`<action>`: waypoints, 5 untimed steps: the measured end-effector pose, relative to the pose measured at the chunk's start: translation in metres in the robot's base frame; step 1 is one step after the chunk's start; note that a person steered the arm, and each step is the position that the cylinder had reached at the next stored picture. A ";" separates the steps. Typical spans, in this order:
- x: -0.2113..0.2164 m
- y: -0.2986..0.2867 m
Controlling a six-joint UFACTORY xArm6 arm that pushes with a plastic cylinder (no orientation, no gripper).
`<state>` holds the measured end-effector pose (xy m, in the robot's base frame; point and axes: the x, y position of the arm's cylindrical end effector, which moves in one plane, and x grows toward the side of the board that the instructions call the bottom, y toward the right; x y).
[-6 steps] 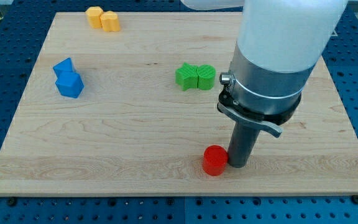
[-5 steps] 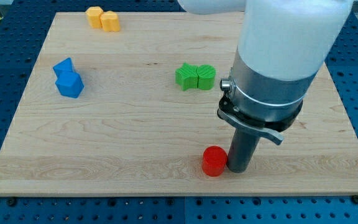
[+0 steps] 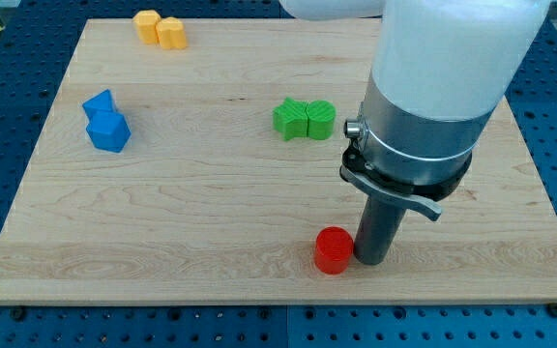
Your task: Push the red circle slightly towards the left
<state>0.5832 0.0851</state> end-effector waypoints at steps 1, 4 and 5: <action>0.000 -0.013; 0.000 -0.037; 0.000 -0.037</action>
<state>0.5832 0.0486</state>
